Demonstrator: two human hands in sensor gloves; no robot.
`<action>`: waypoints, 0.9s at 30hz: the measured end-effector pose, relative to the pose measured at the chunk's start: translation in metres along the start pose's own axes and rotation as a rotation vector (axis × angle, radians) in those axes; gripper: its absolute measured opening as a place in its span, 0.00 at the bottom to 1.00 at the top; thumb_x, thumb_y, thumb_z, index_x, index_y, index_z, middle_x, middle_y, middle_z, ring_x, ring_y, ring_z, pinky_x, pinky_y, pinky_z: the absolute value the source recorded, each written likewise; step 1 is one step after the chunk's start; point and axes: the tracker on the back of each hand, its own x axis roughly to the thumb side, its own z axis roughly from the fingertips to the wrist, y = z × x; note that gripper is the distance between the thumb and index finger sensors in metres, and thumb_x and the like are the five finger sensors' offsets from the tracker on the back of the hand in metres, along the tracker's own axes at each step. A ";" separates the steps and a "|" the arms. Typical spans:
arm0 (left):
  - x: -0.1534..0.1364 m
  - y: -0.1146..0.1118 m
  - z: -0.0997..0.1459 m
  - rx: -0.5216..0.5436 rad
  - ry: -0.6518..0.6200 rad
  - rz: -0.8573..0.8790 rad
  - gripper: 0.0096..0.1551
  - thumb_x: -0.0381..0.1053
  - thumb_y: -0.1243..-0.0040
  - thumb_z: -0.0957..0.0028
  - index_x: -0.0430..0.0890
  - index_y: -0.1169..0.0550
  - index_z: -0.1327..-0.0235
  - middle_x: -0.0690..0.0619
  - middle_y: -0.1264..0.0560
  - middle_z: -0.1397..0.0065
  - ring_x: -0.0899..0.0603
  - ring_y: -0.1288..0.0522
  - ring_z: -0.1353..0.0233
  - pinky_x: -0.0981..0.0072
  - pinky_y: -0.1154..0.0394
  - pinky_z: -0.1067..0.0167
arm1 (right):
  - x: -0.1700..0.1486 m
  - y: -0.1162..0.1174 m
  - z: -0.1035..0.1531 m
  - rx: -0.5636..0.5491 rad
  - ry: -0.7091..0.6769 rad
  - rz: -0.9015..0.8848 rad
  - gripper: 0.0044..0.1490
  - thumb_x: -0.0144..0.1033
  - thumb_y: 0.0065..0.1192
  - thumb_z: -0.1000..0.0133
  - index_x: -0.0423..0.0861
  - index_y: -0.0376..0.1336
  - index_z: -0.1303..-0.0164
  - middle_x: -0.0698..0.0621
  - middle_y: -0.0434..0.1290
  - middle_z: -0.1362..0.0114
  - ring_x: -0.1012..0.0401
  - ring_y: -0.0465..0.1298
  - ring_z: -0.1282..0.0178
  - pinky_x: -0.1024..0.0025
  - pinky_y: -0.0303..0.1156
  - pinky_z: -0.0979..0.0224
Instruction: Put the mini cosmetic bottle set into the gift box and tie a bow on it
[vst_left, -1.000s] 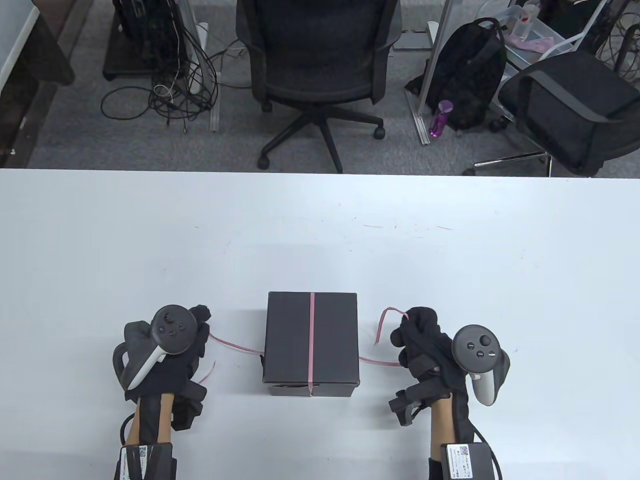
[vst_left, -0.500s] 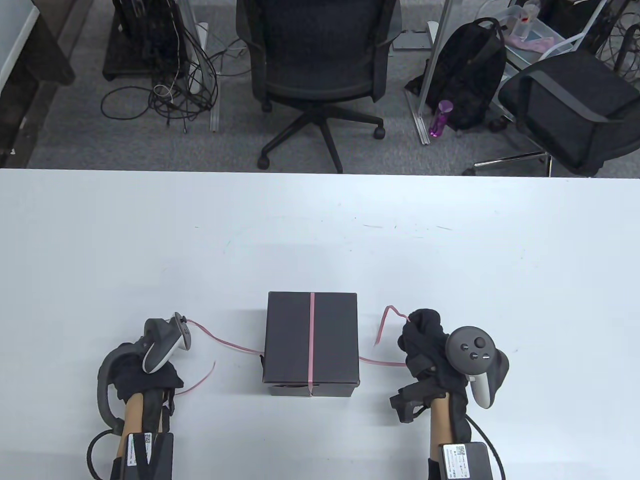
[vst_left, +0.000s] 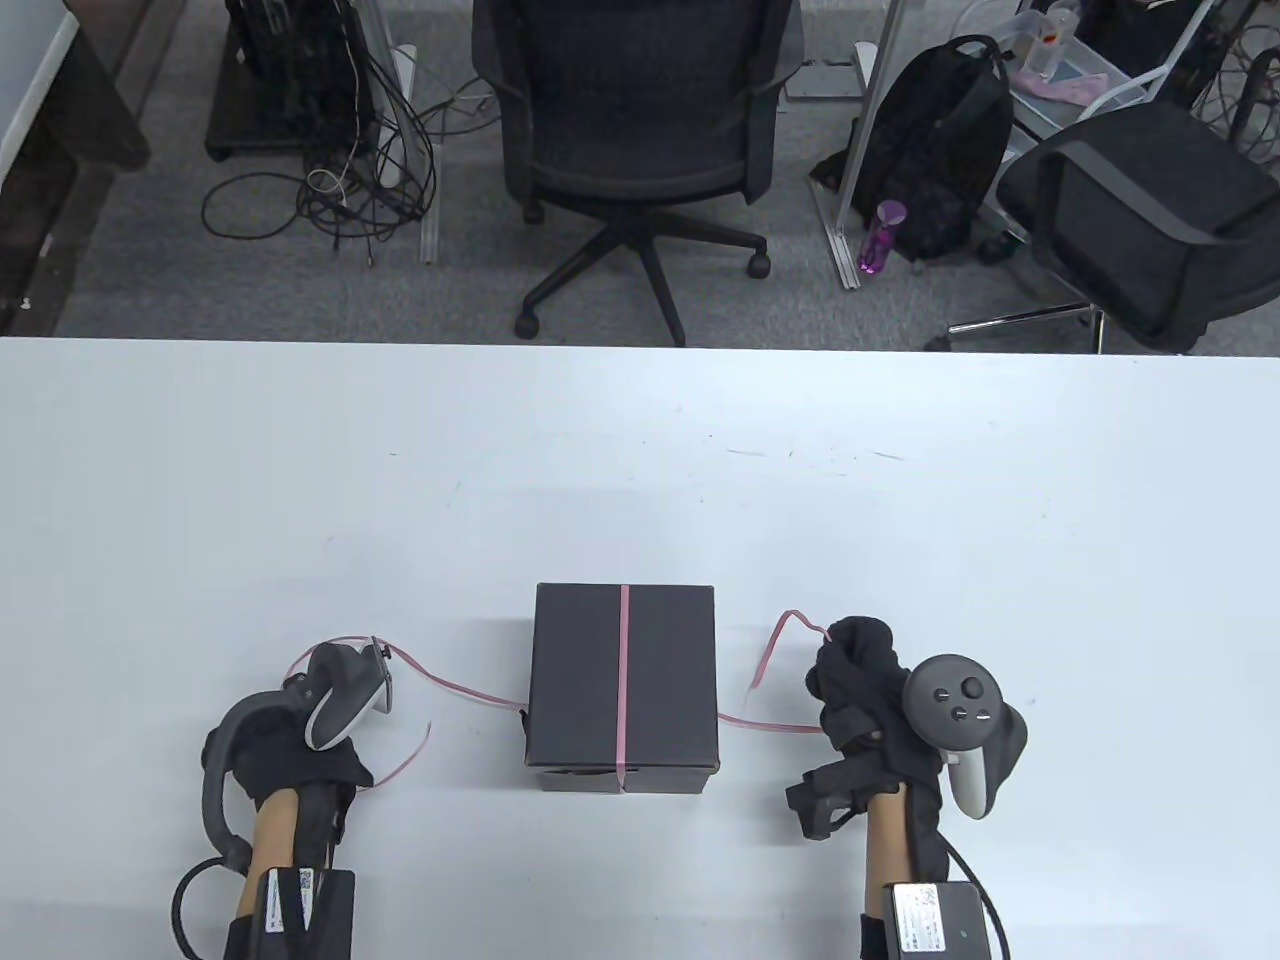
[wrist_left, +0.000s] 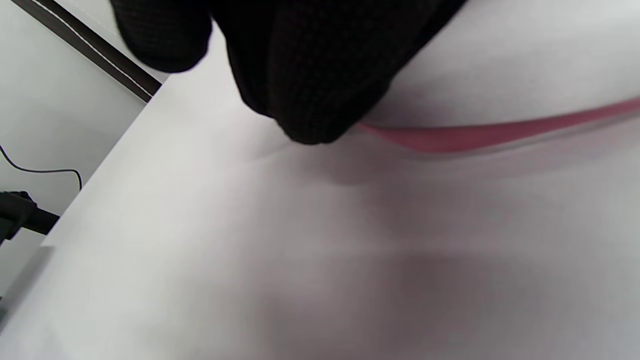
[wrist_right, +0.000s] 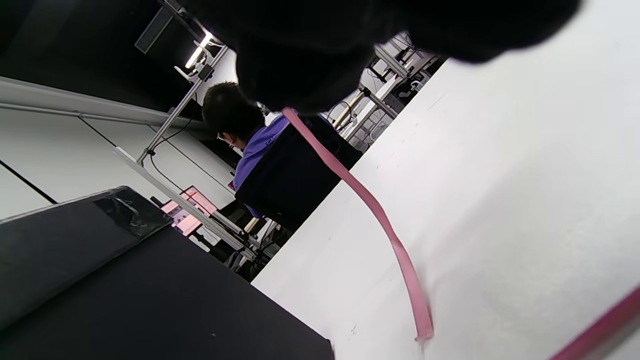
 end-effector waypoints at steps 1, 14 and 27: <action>-0.001 0.000 -0.001 0.013 0.004 0.007 0.59 0.40 0.22 0.57 0.58 0.45 0.18 0.57 0.26 0.26 0.49 0.17 0.36 0.46 0.23 0.32 | -0.001 0.000 0.000 -0.003 0.001 -0.005 0.27 0.29 0.55 0.36 0.25 0.59 0.35 0.44 0.78 0.61 0.69 0.75 0.78 0.69 0.79 0.68; -0.002 -0.001 -0.003 0.125 -0.023 0.035 0.37 0.53 0.31 0.53 0.53 0.28 0.28 0.59 0.21 0.33 0.51 0.15 0.42 0.51 0.21 0.32 | -0.005 -0.004 0.000 -0.049 0.000 -0.036 0.27 0.29 0.56 0.36 0.25 0.59 0.35 0.44 0.79 0.61 0.69 0.75 0.78 0.69 0.80 0.67; -0.019 -0.001 -0.007 0.027 -0.227 0.321 0.26 0.51 0.45 0.45 0.50 0.27 0.32 0.45 0.36 0.22 0.40 0.29 0.30 0.40 0.30 0.27 | -0.007 -0.005 0.000 -0.054 0.002 -0.053 0.28 0.29 0.56 0.36 0.25 0.59 0.35 0.44 0.79 0.61 0.69 0.75 0.78 0.69 0.80 0.67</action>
